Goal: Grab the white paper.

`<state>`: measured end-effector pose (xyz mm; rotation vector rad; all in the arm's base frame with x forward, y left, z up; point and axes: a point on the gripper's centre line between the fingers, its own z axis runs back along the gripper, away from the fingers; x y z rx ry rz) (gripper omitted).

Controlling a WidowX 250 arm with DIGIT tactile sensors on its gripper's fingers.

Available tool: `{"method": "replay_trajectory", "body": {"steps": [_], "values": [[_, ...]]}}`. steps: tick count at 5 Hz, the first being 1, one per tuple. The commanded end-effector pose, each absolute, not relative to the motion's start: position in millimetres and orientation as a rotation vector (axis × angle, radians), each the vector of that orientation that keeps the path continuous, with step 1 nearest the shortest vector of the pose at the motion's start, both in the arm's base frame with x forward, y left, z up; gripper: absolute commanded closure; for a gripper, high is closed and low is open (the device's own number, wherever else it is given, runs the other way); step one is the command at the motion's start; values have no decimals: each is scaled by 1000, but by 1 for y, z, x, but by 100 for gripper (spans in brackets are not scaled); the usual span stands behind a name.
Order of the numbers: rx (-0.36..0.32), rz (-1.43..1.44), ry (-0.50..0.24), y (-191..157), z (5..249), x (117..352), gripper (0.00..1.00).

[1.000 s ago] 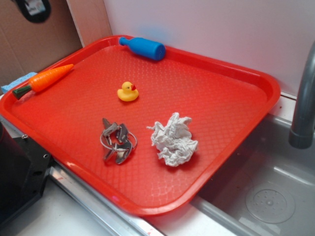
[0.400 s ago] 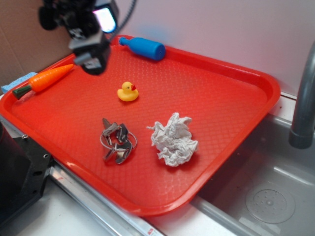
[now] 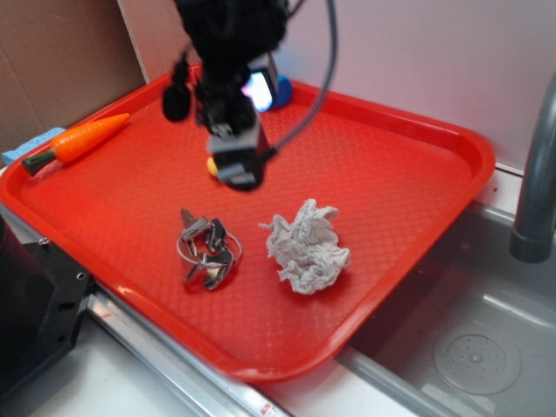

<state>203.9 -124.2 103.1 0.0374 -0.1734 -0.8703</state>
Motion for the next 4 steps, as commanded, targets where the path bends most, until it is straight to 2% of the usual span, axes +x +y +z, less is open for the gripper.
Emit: {"method": "replay_trajectory", "body": {"steps": [1,2,4], "values": [[-13,-903,-181,-164,70,205,0],[-33,-933,-124,-173,48,209,0],[-20,-909,-55,-168,25,209,0]]}}
